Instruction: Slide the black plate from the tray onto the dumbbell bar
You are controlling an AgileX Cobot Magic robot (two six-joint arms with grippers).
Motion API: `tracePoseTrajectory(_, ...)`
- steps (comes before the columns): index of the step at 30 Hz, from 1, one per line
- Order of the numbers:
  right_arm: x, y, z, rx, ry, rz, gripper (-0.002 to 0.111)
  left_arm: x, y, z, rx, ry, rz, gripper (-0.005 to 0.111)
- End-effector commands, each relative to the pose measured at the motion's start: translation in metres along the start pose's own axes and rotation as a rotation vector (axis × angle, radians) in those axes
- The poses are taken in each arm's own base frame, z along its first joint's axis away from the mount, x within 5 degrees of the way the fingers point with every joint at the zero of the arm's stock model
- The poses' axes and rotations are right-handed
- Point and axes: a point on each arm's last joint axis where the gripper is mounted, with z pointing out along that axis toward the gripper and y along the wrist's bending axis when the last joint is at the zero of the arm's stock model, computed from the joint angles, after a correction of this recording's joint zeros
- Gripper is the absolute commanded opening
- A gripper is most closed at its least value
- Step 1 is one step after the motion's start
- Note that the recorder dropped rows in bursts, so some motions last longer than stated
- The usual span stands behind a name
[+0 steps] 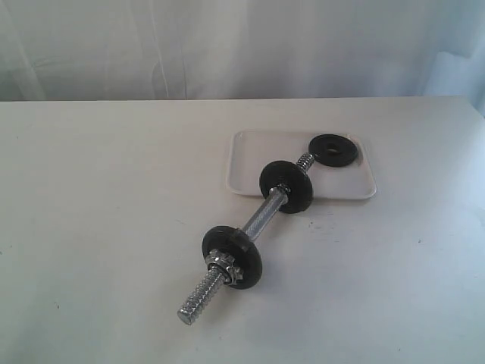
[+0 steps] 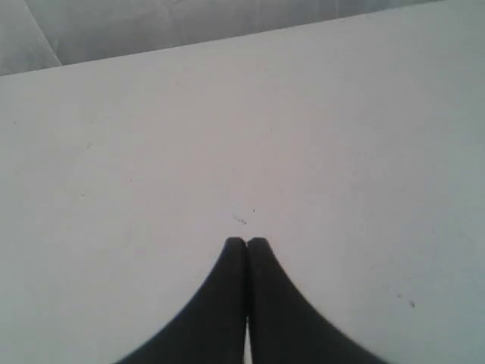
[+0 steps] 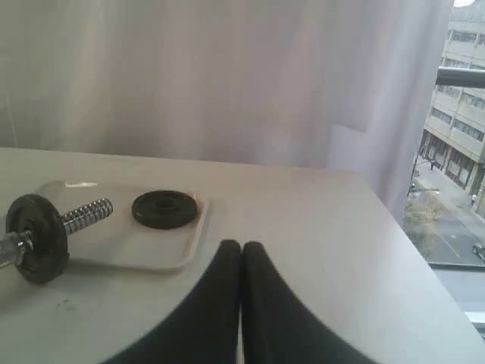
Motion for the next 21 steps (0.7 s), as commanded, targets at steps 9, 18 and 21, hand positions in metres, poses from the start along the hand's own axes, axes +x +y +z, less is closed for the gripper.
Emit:
tracePoseTrajectory(9,-0.024,-0.003,-0.004,0.002,-0.276,0.230,0.000,-0.030,0.001,-0.007,0.046,-0.205,-0.408,0.000)
tracePoseTrajectory(18,-0.033,-0.003,-0.006,-0.010,-0.294,0.301,0.000,-0.073,0.003,-0.032,0.085,-0.265,-0.422,0.000)
tracePoseTrajectory(21,-0.047,-0.002,-0.010,-0.021,-0.274,0.301,0.000,-0.086,0.002,-0.042,0.111,-0.239,-0.423,0.000)
